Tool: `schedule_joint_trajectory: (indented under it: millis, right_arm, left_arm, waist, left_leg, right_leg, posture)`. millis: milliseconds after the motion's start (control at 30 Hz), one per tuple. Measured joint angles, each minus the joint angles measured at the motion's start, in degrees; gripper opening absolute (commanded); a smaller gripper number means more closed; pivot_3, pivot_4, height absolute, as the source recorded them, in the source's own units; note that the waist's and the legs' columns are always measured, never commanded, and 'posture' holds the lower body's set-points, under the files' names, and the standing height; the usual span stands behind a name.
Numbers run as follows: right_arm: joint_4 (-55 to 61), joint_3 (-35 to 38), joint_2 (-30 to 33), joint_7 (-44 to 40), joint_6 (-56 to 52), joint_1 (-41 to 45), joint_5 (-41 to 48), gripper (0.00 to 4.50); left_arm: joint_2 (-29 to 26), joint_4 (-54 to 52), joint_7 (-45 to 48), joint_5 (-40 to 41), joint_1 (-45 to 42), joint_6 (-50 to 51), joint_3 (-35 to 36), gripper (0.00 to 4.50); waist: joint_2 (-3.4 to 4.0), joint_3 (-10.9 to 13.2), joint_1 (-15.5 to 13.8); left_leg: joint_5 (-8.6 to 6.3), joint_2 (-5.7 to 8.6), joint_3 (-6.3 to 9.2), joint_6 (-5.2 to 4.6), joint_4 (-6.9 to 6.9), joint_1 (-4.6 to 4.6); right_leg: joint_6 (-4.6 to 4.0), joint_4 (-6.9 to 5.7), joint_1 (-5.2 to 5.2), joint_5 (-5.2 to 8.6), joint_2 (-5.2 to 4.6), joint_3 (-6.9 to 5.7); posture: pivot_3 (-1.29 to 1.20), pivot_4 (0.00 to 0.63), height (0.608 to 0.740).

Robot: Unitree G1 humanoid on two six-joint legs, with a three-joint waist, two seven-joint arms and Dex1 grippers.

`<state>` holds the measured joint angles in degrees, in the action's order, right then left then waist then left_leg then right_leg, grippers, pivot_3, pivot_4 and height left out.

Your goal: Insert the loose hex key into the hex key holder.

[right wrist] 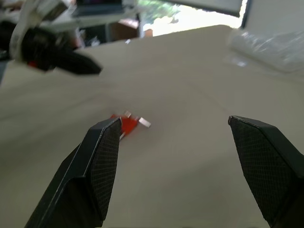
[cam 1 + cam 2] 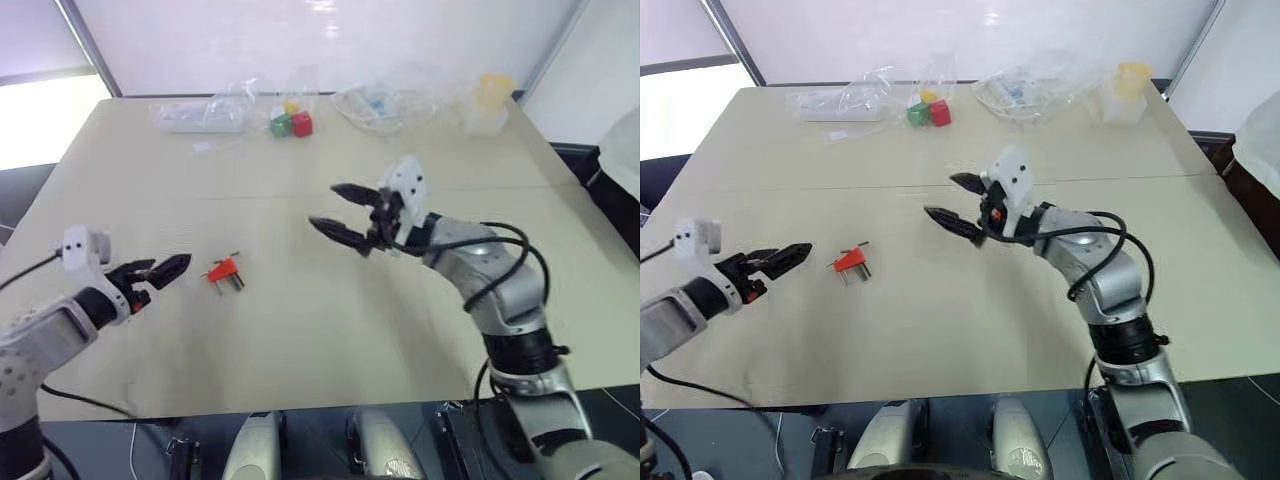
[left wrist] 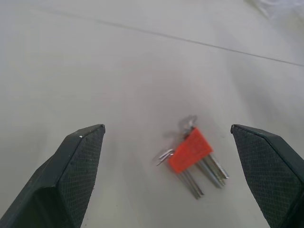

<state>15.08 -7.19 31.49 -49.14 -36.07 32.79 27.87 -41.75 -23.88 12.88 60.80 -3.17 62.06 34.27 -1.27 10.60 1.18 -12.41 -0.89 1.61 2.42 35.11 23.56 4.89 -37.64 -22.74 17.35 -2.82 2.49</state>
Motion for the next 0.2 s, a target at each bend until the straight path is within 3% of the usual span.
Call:
schedule_joint_trajectory:
  millis: [200]
  right_arm:
    - [1.1, -0.5, 11.1, -11.9, -2.3, 0.0, 1.7, 3.75]
  left_arm:
    - [-3.0, -6.6, 1.8, 0.2, 2.3, -1.3, 2.6, 4.44]
  waist:
    - [0.02, 0.0, -0.1]
  left_leg:
    - [-0.03, -0.08, -0.03, -0.05, -0.07, 0.00]
  right_leg:
    - [-0.03, 0.09, -0.01, 0.02, 0.01, 0.02]
  posture:
    - [0.00, 0.150, 0.740]
